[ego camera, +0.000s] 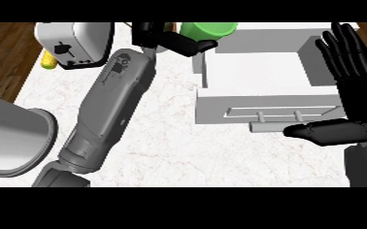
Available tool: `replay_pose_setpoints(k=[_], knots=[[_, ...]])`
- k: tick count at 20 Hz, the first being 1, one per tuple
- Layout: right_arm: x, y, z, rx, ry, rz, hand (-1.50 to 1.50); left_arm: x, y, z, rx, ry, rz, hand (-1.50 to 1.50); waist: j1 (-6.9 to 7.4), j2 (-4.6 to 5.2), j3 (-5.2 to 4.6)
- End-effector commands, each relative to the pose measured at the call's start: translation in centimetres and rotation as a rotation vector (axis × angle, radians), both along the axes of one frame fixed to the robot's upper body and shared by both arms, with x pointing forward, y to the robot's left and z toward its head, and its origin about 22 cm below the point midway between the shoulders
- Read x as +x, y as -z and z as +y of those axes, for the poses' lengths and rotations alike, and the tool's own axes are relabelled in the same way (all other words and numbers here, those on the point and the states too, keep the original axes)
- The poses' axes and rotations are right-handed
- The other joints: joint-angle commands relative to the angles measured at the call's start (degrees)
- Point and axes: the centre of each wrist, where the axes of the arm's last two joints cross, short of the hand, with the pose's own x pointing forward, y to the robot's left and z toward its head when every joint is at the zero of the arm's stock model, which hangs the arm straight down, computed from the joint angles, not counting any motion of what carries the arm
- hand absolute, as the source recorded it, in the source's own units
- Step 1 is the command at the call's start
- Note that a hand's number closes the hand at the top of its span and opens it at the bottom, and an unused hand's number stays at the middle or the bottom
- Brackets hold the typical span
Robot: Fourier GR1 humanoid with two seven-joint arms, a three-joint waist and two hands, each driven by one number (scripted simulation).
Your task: Pick up the cup, place it into the drawer and close the drawer
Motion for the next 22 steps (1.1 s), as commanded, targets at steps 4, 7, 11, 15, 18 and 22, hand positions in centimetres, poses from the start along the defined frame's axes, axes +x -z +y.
replay_pose_setpoints(k=[4, 7, 11, 15, 18, 22], knots=[[0.0, -1.8, 0.7, -0.010, -0.024, -0.025, -1.50, 0.8, -4.7, -5.2, 0.093, -0.067, 0.132, 1.50, -2.01, 0.40, 0.00], [1.4, -1.0, 1.2, 0.018, -0.039, -0.040, -1.50, 1.1, -4.4, -6.2, 0.160, -0.106, 0.195, 1.50, -3.58, 1.02, 0.07], [1.3, -1.8, 1.3, 0.006, -0.052, -0.011, -1.50, 1.5, -2.3, -5.8, 0.236, -0.130, 0.265, 1.50, -4.36, 1.24, 0.04], [1.5, -1.9, 1.9, 0.009, -0.079, -0.057, -1.50, 1.5, -0.4, -5.4, 0.324, -0.079, 0.298, 1.50, -6.62, 2.00, 0.09], [2.1, -1.7, 2.2, -0.005, -0.108, -0.065, -1.50, 1.3, 2.0, -4.6, 0.405, -0.039, 0.344, 1.50, -7.55, 2.47, 0.11], [2.5, -2.1, 3.7, 0.001, -0.170, -0.063, -1.50, 1.1, 2.0, -5.0, 0.431, -0.036, 0.364, 1.50, -10.27, 2.77, 0.11]])
